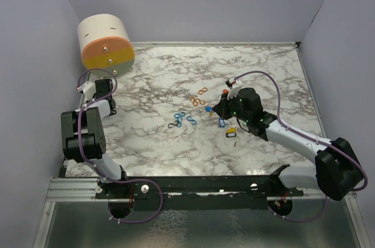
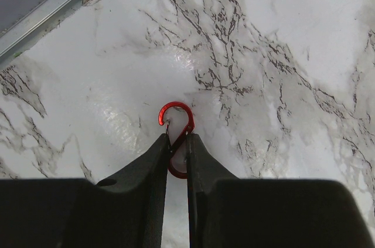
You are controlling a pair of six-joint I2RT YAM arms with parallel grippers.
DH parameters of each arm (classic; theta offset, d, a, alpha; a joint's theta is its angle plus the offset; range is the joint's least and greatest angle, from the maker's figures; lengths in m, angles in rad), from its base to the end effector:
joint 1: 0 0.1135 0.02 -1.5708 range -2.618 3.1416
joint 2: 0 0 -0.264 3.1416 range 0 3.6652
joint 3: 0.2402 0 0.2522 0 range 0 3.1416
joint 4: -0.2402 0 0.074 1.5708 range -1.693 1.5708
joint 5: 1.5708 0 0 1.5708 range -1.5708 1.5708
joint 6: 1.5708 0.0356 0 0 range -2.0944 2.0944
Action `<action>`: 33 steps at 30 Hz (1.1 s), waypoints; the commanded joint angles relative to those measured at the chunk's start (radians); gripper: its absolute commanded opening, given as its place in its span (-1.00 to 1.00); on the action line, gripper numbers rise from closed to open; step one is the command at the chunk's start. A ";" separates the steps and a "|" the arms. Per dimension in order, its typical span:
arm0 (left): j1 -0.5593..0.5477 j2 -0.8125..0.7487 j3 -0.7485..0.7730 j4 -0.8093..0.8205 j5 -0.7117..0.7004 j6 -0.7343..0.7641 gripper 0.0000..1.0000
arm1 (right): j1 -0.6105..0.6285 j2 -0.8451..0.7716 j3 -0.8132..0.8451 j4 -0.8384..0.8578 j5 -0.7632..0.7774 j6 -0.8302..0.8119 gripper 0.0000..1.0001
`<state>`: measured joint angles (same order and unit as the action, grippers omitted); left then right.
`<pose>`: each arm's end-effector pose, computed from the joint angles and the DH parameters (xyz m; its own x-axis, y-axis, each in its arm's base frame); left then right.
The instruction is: Put the keys on the keyring
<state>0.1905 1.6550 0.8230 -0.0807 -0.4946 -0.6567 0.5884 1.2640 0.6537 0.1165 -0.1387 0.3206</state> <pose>0.3070 0.0764 0.1525 -0.3395 -0.6127 -0.7137 -0.8320 0.5495 -0.0760 0.2232 0.1548 0.2222 -0.5793 -0.0113 -0.8150 -0.4935 0.8006 0.3397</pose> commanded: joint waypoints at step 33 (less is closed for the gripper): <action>-0.422 -0.291 -0.053 0.033 0.356 0.154 -1.00 | 0.025 -0.055 0.010 0.002 0.035 -0.031 -0.98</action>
<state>-0.1326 1.3922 0.7792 -0.0795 -0.2012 -0.5285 0.6029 1.2514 0.6537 0.1146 -0.1265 0.3111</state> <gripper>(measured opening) 0.172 0.013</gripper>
